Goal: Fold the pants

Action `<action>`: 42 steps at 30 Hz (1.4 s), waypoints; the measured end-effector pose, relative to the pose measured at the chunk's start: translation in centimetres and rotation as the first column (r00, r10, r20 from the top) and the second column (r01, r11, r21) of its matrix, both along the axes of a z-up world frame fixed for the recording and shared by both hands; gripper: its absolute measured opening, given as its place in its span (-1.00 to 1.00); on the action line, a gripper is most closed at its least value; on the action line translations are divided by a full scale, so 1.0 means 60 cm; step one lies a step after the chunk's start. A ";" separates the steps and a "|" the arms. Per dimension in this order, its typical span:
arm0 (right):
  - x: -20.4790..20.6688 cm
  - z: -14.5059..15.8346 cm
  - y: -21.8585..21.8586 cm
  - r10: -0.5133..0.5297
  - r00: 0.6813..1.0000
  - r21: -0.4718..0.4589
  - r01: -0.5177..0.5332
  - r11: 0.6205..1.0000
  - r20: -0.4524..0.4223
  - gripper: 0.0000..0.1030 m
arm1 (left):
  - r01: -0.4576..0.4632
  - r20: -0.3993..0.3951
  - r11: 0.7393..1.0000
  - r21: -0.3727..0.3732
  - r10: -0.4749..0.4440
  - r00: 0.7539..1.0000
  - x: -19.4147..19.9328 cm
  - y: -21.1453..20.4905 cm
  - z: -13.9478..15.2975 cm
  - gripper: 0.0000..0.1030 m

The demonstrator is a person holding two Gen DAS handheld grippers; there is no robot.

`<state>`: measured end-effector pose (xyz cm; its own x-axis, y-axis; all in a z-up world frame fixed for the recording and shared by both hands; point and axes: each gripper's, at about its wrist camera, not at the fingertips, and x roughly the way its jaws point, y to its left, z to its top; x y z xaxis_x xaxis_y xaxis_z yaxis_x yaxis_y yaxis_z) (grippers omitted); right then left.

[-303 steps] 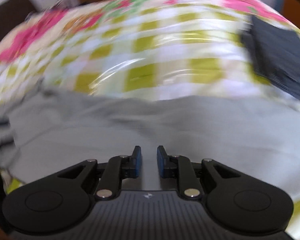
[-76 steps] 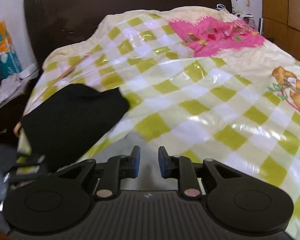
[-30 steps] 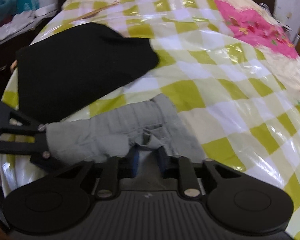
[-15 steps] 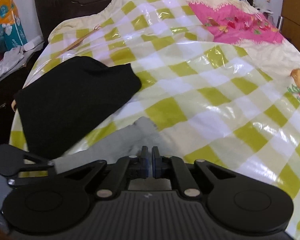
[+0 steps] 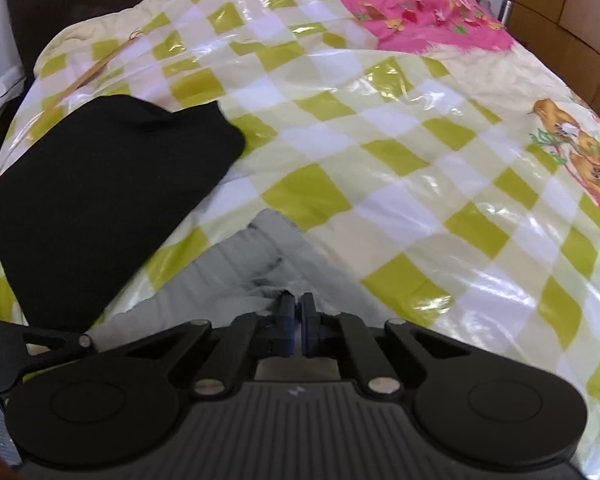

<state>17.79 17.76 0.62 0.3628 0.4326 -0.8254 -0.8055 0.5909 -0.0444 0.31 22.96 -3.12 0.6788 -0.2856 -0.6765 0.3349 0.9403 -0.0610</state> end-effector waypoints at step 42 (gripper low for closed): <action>-0.080 -0.049 -0.628 -0.530 0.698 0.290 0.698 0.655 -0.482 -0.24 | 0.296 -0.032 0.932 0.211 -0.296 0.955 0.052 -0.306 0.063 0.34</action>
<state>13.00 -19.91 -2.35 0.4215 0.5360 -0.7315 -0.1570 0.8376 0.5233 3.45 4.63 0.68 0.5855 -0.3243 -0.7430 0.5999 0.7897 0.1280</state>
